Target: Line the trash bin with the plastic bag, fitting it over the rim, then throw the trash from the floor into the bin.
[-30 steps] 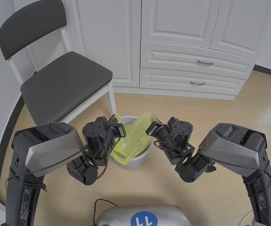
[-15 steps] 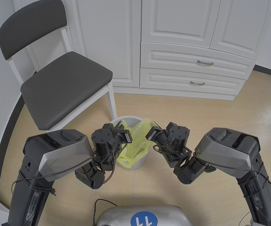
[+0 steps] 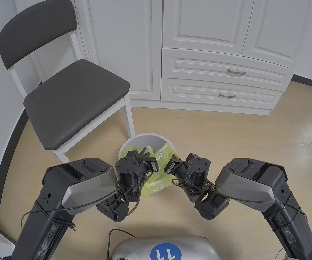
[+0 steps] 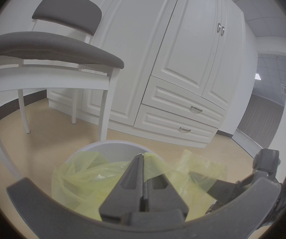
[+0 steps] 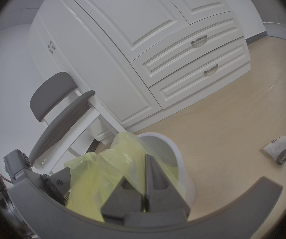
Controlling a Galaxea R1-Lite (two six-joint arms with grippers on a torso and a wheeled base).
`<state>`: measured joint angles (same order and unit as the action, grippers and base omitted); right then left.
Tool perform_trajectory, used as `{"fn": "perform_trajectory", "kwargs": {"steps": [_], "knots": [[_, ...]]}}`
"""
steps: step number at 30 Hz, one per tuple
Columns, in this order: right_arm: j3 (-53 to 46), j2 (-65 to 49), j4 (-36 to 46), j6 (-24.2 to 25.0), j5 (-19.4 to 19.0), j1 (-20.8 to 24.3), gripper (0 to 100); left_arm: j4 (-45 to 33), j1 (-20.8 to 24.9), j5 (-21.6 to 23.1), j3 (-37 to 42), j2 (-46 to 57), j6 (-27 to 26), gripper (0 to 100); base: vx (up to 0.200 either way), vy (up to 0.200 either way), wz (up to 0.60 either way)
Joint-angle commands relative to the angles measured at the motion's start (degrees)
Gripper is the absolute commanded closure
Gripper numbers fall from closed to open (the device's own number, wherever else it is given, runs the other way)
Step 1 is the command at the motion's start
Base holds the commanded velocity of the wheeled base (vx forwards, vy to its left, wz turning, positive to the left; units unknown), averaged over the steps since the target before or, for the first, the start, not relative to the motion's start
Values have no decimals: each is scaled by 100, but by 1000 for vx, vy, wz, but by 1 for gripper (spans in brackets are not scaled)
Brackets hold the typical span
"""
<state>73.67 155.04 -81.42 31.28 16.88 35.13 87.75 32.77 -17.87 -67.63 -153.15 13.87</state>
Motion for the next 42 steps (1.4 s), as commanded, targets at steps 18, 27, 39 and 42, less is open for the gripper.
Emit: {"fn": "perform_trajectory", "kwargs": {"steps": [18, 27, 39, 42], "knots": [[-230, -1064, -32, 18, 17, -182, 100, -12, -25, -340, -1112, -391, 731, 100, 0, 0, 0], [-256, -1151, -23, 18, 8, -261, 100, -38, -7, -366, -1156, -382, 898, 100, 0, 0, 0], [420, 149, -14, 45, -1, -68, 100, -750, -491, -366, -1542, -637, 1082, 100, 0, 0, 0], [719, 413, 30, 45, -1, -33, 100, -821, -587, -366, -1534, -593, 1082, 100, 0, 0, 0]]}}
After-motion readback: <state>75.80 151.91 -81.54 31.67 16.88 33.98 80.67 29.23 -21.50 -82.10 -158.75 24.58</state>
